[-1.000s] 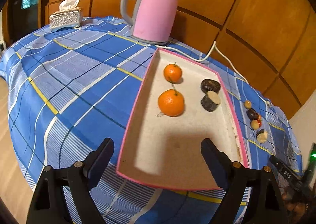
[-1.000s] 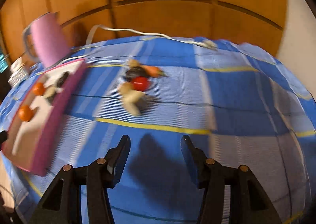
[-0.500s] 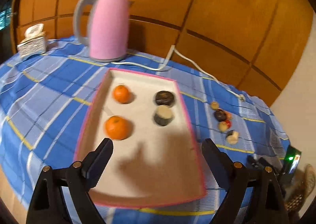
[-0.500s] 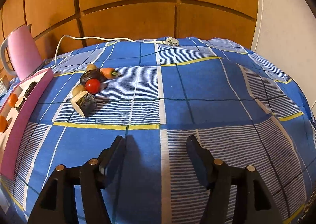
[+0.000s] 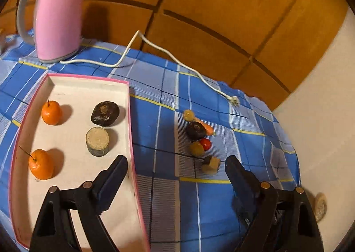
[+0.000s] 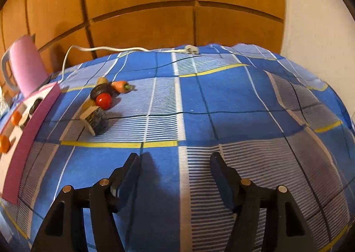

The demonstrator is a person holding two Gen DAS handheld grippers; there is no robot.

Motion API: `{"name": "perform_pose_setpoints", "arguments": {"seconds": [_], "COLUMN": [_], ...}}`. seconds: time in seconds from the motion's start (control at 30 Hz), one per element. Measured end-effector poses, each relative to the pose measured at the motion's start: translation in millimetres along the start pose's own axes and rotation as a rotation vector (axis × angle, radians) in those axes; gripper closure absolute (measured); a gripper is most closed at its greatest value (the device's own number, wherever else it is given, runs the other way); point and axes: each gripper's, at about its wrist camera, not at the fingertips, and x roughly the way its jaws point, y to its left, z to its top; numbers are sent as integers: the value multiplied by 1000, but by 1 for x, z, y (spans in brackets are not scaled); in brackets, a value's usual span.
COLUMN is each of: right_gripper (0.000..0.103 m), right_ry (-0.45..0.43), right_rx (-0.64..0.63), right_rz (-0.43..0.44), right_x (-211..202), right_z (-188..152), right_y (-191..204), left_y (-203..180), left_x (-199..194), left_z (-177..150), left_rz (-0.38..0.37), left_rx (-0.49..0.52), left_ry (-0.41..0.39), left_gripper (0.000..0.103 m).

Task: Organize fruits
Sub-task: 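Move the left tool from the tray toward the produce pile, then grasp the small brown round fruit with the left tool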

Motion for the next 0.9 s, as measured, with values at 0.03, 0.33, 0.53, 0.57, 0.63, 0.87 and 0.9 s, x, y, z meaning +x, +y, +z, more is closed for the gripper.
{"name": "perform_pose_setpoints", "arguments": {"seconds": [0.03, 0.33, 0.53, 0.57, 0.63, 0.87, 0.9], "right_gripper": [43, 44, 43, 42, 42, 38, 38], "right_ry": [-8, -43, -44, -42, -45, -42, -42], "right_rx": [31, 249, 277, 269, 268, 246, 243], "right_rz": [-9, -225, -285, -292, -294, -298, -300], "right_x": [-1, -11, -8, -8, -8, -5, -5], "right_z": [-1, -2, -4, -4, -4, -3, -3], "right_y": [-4, -31, -31, -30, -29, -28, -28], "left_y": [-2, -33, -46, -47, -49, -50, -49], "left_x": [5, 46, 91, 98, 109, 142, 144], "left_z": [2, 12, 15, 15, 14, 10, 10], "left_rz": [3, 83, 96, 94, 90, 50, 49], "left_rx": [1, 122, 142, 148, 153, 185, 182], "left_ry": [3, 19, 99, 114, 144, 250, 256], "left_gripper": [14, 21, 39, 40, 43, 58, 60]}}
